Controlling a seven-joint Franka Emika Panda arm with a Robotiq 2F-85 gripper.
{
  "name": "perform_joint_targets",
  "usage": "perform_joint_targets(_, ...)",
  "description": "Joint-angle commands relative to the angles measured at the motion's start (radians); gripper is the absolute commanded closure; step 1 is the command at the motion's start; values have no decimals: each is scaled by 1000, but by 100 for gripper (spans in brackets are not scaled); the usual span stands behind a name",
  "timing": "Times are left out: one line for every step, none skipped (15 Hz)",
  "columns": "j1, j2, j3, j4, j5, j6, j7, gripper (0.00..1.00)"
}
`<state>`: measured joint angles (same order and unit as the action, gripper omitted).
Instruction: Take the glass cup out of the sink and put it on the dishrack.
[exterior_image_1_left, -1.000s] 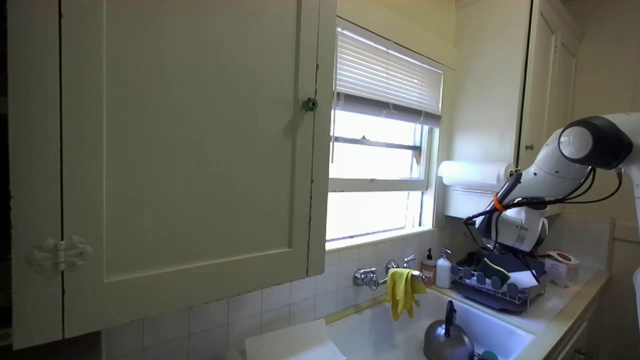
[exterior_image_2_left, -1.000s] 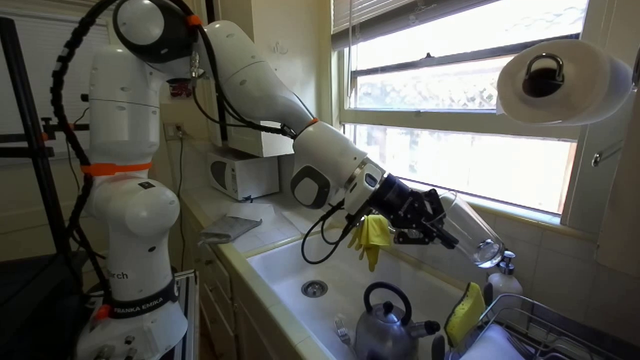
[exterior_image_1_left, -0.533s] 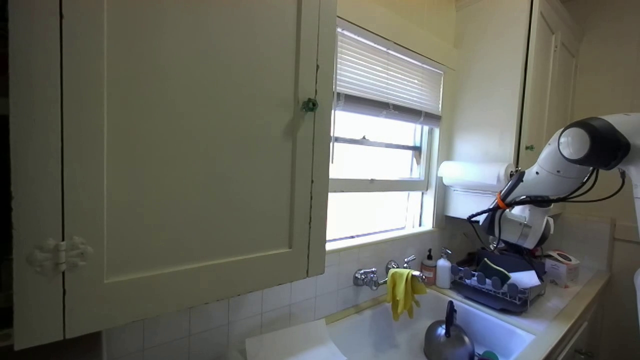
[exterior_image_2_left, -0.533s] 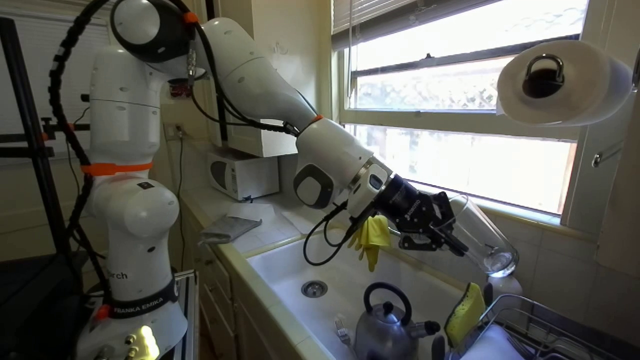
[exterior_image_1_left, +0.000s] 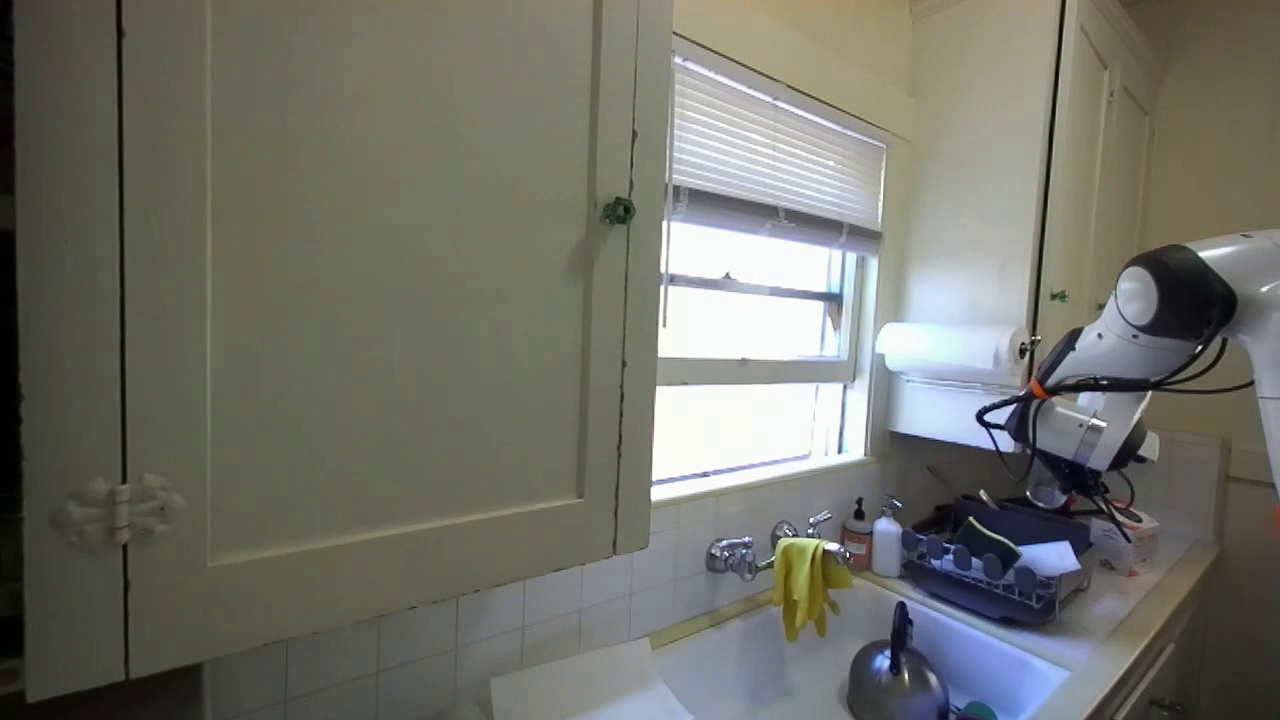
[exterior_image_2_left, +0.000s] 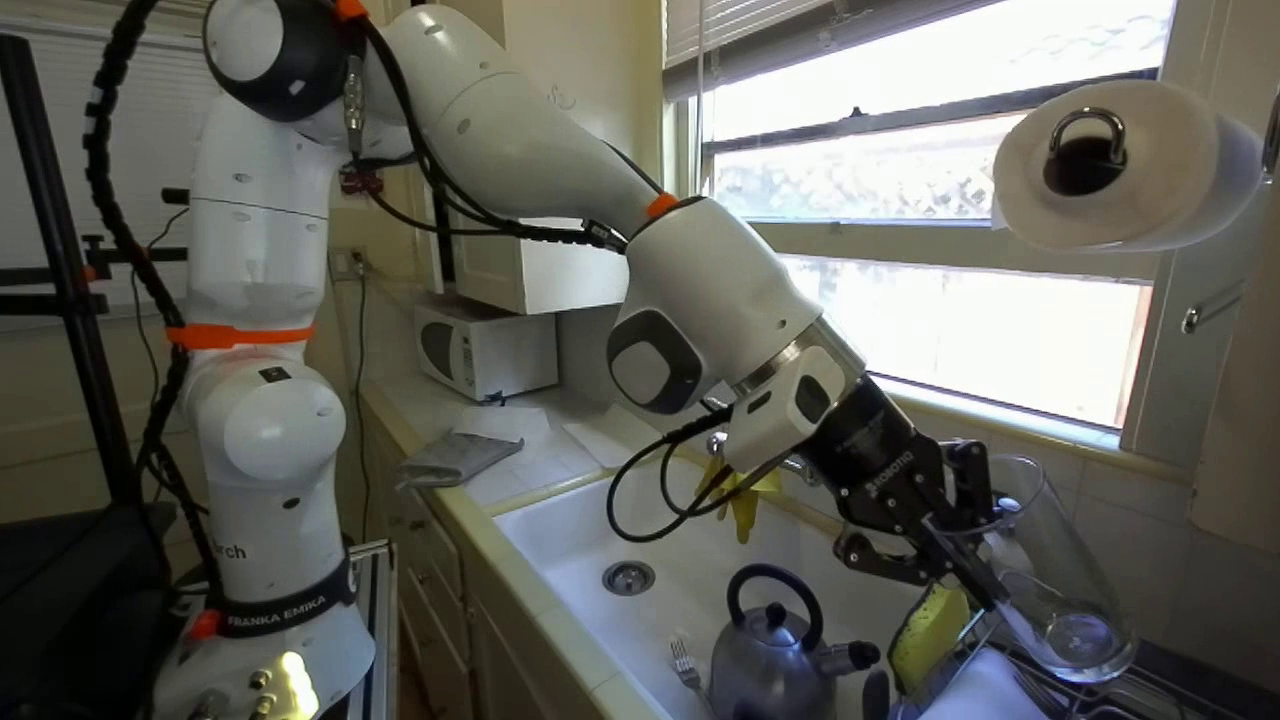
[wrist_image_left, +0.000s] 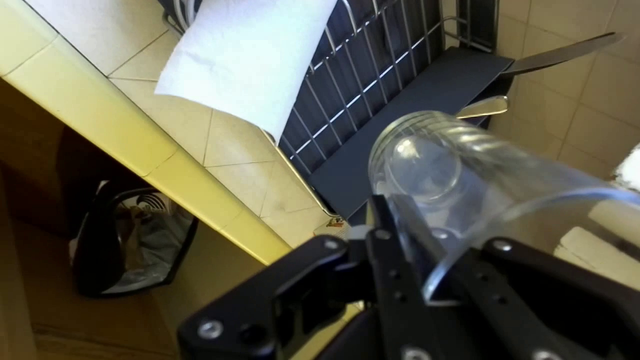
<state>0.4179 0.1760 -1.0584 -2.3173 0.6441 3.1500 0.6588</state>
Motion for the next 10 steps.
perform_joint_targets(-76,19,68,95,28,-174,0,98)
perform_joint_targets(-39,2,27,41,2,-101,0,92)
perform_joint_targets(-53,3,44,57,2,-138,0,92)
perform_joint_targets(-59,5,55,66,3,-152,1,92)
perform_joint_targets(-68,6,71,69,16,-172,2,98)
perform_joint_targets(-78,7,85,77,28,-204,1,98)
perform_joint_targets(-101,-7,113,86,53,-242,-19,98)
perform_joint_targets(-234,-33,251,93,14,-248,16,98)
perform_joint_targets(-275,-38,297,110,36,-295,19,98)
perform_joint_targets(-248,7,277,143,161,-336,-58,98)
